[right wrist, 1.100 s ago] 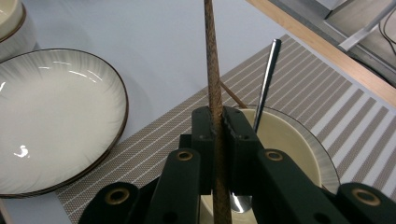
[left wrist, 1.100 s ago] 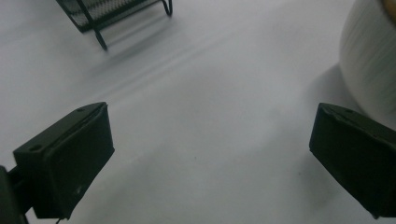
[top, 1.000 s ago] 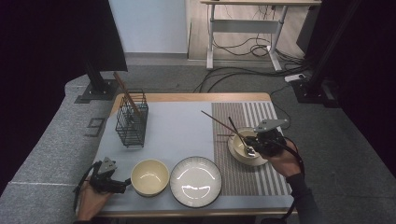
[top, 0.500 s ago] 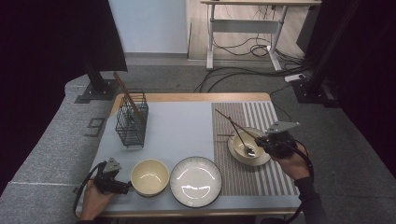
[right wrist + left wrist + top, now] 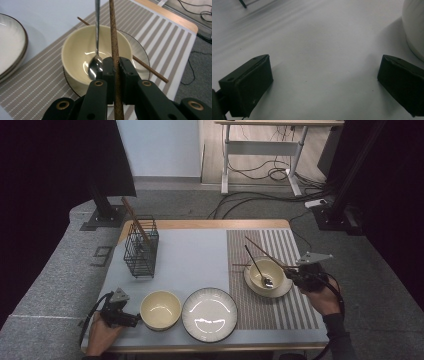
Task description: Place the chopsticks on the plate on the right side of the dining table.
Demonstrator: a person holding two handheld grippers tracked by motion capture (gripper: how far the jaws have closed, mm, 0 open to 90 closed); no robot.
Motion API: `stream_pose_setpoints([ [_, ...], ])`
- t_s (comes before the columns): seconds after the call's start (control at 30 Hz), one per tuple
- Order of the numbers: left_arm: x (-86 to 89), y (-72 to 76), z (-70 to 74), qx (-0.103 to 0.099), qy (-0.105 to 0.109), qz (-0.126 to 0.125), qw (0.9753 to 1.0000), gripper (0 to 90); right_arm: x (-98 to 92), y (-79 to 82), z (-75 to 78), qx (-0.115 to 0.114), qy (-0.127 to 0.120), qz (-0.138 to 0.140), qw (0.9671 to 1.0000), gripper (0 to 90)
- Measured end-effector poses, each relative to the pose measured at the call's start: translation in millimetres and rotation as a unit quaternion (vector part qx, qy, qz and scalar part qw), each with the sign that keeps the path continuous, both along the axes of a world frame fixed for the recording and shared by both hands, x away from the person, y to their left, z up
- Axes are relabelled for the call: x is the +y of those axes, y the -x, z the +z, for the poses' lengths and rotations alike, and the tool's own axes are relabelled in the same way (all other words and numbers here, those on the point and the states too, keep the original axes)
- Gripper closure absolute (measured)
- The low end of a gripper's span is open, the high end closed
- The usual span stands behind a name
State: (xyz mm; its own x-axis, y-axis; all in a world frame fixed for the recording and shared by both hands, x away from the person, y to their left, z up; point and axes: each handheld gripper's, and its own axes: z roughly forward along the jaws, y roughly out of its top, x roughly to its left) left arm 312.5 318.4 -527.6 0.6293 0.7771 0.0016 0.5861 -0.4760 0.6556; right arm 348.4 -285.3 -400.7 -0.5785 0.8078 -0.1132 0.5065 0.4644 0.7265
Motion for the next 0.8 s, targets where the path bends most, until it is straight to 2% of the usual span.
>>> stream_pose_setpoints([
  [0.33, 0.1, -0.1, -0.1, 0.001, 0.001, 0.0, 1.0, 0.0, -20.1, -7.8, -17.3, 0.011, 0.001, -0.04, 0.9991, 83.9],
  [0.8, 0.1, -0.1, -0.1, 0.001, 0.001, 0.0, 1.0, 0.0, -32.3, -21.8, -47.7, 0.028, -0.003, -0.066, 0.9974, 83.8],
])
